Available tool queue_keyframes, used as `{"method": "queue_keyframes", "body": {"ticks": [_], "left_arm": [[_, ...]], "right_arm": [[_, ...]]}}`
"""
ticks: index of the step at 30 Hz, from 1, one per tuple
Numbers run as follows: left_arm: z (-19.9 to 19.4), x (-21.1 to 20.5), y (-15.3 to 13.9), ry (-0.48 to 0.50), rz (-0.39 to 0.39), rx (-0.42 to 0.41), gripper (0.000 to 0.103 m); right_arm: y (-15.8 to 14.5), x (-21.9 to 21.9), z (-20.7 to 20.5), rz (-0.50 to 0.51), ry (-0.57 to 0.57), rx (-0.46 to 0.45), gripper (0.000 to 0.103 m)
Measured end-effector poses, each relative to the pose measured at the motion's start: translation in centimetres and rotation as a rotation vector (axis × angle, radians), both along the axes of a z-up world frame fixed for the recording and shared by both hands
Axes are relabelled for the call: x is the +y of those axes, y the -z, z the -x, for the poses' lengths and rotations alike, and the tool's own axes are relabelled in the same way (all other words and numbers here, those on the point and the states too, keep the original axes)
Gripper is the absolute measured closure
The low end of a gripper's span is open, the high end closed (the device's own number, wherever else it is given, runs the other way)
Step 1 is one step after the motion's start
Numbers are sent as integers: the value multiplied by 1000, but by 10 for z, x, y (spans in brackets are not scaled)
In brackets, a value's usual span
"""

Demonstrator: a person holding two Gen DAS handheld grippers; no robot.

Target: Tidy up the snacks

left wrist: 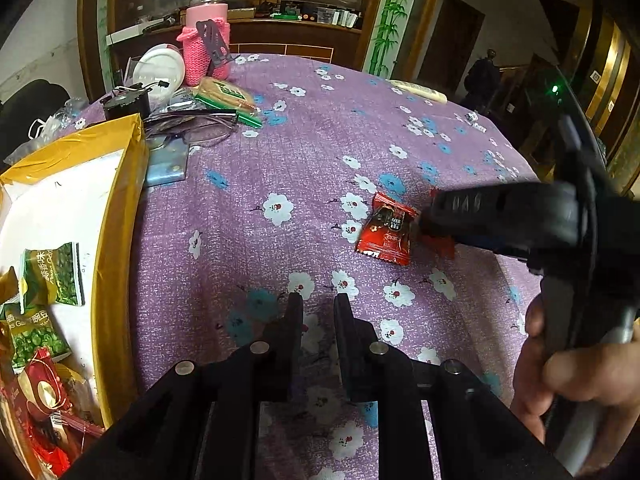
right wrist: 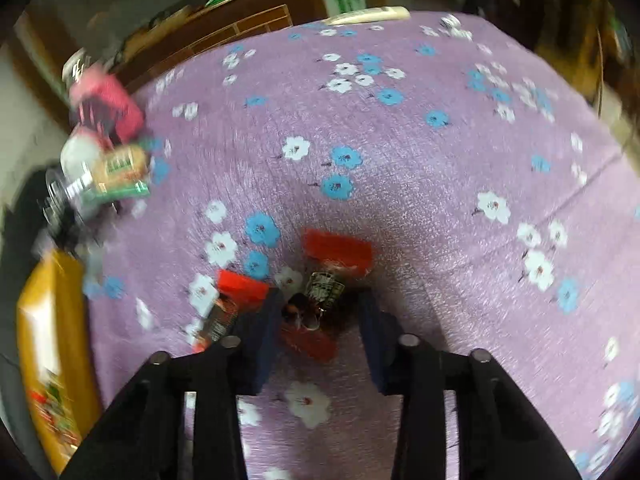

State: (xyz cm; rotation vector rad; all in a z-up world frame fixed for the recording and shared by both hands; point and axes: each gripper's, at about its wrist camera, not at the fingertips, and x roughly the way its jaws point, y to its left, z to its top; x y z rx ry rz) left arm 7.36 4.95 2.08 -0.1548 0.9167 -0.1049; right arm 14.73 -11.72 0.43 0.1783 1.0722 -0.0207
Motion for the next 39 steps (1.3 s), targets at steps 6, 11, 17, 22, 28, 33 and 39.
{"method": "queue_keyframes", "body": {"ticks": [6,11,17,22,28,33,39], "left_arm": [[0,-4,2,18,-6,5,88],[0,-9,3,52,25,11,72],[-13,-24,-12,47,-57,4,49],[-62,-52,-19,74,-122,29,44],[-97,-67,7,72,-176,110,48],[-97,-65,8,61,-170,80,69],[-69,-55,3,57,-152,74,74]], "right_arm": [[0,-44,22,-29,-10,-15,82],[6,-66,45,-125,-57,-136,83],[5,-75,36,-196,-79,-114,83],[7,-85,35,-278,-54,-95,83],[7,-85,37,-283,-52,-90,83],[6,-84,37,-273,-56,-93,83],[4,-75,41,-272,-93,-102,83]]}}
